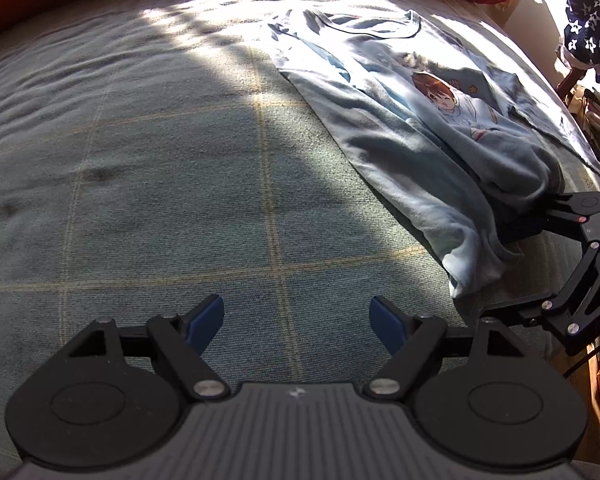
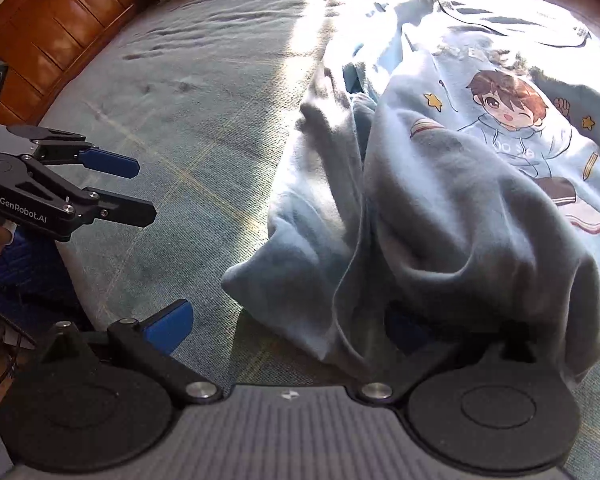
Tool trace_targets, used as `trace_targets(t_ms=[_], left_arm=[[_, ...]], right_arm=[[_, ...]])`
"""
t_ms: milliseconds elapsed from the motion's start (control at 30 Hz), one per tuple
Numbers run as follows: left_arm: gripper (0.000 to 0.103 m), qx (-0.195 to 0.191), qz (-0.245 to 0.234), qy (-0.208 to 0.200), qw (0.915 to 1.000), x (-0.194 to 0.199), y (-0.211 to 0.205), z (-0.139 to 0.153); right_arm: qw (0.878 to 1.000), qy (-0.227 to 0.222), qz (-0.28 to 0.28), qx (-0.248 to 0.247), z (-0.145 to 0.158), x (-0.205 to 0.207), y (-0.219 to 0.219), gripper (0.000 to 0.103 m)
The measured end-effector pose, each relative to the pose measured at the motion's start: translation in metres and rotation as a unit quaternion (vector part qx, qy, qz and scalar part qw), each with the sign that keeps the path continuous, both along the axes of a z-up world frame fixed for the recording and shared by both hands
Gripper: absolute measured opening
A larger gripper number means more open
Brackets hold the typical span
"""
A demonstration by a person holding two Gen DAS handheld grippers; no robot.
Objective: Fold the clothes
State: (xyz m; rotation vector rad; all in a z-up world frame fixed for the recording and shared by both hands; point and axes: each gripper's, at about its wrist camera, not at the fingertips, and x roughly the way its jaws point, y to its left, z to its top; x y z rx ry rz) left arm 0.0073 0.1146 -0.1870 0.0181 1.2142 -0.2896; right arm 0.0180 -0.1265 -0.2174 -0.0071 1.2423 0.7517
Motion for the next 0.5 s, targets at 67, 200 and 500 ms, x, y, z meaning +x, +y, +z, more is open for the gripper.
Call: trace_targets(t_ms=[67,200,500], left_arm=[[0.080,0.000,0.002,-0.003,1.0000,-0.001,0.011,0.001],[0.080,-0.001,0.005,-0.008,1.0000,-0.003,0.033,0.004],[0.076,-0.001,0.012,-0.020,0.9997,-0.006,0.084,0.009]], right_arm=[[0.999,0.015,0.020,0.036,0.007,-0.005,0.011,0.103],[0.999,0.007,0.034,0.012,0.007,-0.010,0.038,0.103],[0.996,0.057,-0.010,0.062,0.016,-0.005,0.057,0.086]])
